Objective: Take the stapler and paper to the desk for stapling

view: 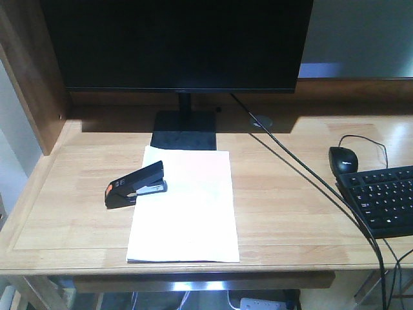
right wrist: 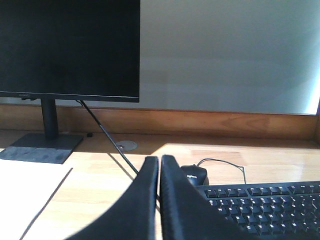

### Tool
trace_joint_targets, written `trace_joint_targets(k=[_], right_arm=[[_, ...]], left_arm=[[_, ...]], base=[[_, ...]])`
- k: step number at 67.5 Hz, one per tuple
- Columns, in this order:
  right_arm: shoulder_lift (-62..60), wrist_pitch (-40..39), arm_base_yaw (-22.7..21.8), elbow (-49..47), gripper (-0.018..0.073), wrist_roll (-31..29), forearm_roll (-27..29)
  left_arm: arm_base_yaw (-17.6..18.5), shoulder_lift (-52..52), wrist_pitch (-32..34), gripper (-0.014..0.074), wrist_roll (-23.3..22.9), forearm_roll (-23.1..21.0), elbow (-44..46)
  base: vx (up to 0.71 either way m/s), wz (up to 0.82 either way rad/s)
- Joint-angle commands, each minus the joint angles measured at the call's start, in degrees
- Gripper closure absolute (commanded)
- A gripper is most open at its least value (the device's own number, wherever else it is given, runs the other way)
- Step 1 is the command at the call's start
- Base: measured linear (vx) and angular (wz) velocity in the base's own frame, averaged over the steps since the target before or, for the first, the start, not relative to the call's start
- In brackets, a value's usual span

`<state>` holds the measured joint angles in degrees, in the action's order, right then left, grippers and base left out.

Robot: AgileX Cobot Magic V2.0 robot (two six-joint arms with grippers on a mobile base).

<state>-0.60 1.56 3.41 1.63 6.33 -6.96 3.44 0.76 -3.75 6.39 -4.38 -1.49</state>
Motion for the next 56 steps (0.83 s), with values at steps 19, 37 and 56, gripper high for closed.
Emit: trace_joint_targets(k=[19, 37, 56], right_arm=[[-0.5, -3.9, -0.2, 1.3, 0.0568, -0.2, -0.1], [-0.5, -3.9, -0.2, 1.3, 0.0568, -0.2, -0.1], [-0.5, -3.9, -0.2, 1.3, 0.0568, -0.2, -0.1]], left_arm=[[0.3, 0.7, 4.1, 0.0603, -0.1, -0.4, -0.8], [0.3, 0.7, 4.1, 0.0603, -0.1, -0.4, -0.8], [0.3, 0.7, 4.1, 0.0603, -0.1, -0.4, -0.8]], base=[[0.0, 0.0], [0.0, 0.0], [0.0, 0.0]])
